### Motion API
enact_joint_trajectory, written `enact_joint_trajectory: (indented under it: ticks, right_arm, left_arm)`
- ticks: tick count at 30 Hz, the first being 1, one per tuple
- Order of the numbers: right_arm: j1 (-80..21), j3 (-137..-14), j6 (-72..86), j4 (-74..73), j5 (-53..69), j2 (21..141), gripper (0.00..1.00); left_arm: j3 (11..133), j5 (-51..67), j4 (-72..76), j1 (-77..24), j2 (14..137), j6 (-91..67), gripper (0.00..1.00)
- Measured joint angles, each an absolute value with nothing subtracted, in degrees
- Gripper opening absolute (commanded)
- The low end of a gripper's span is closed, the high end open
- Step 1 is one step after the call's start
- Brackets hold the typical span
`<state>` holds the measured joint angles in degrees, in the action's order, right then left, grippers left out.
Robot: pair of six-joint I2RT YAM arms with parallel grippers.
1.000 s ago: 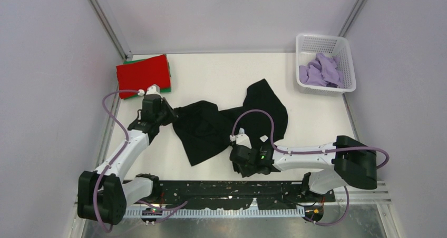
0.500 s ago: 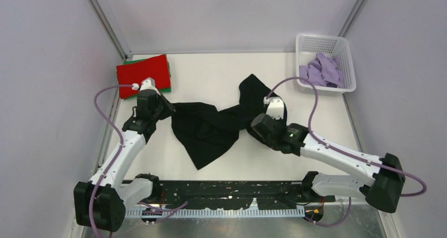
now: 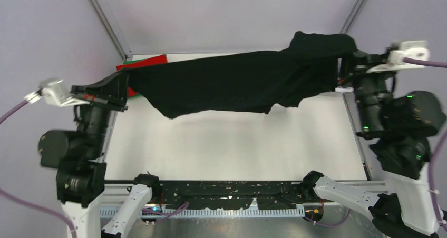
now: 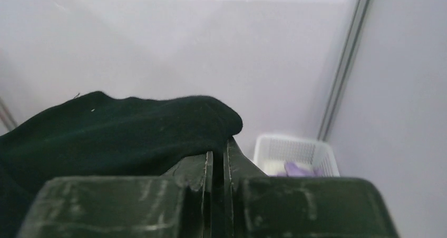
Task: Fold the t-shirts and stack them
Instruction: Flatten out the tshirt
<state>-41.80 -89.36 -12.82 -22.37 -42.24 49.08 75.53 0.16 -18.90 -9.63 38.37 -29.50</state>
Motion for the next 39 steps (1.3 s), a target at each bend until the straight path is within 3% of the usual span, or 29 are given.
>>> enact_joint_trajectory:
  ticks: [9,14,21,27,31,35,36,37,38,39]
  right_arm:
    - [-41.8,-119.6,-17.0,-36.5,-21.3,50.9,0.05]
    - [-41.8,-125.2,-17.1,-41.4,-14.0,50.6,0.05]
    - [-41.8,-114.8,-17.6,-41.3,-18.2,48.2,0.05]
    - [-41.8,-96.1,-19.6,-34.0,-32.5,48.7,0.06]
    - [-41.0,-83.5,-20.3,-27.0,-43.1,54.2,0.09]
    - [-36.4,-75.7,-20.1,-20.7,-44.0,67.2,0.11]
    - [-34.9,-75.2,-20.1,-19.1,-42.7,72.4,0.14]
    - [-33.4,-75.2,-20.4,-17.2,-41.5,78.6,0.28]
    - [-32.0,-75.9,-20.8,-15.3,-40.5,84.7,0.35]
    - [-30.9,-77.3,-21.5,-14.1,-39.9,90.8,0.46]
  left_arm:
    - [94.5,7.8,-22.1,-9.6,34.8,-26.3,0.00]
    - [96.4,9.7,-23.6,-9.6,34.6,-26.0,0.00]
    - [86.5,6.3,-22.5,-9.6,34.4,-25.8,0.00]
    - [73.5,-3.9,-18.0,-9.6,39.2,-23.9,0.00]
    - [64.2,-13.7,-12.9,-9.6,52.5,-23.2,0.00]
    - [61.3,-19.0,-9.7,-9.1,73.7,-23.0,0.00]
    - [61.9,-19.7,-9.6,-8.9,79.8,-23.0,0.07]
    - [63.3,-20.3,-10.2,-8.8,85.7,-23.0,0.17]
    - [65.3,-20.5,-11.6,-8.6,90.3,-23.1,0.33]
    - [68.7,-20.6,-13.4,-8.5,96.0,-23.2,0.59]
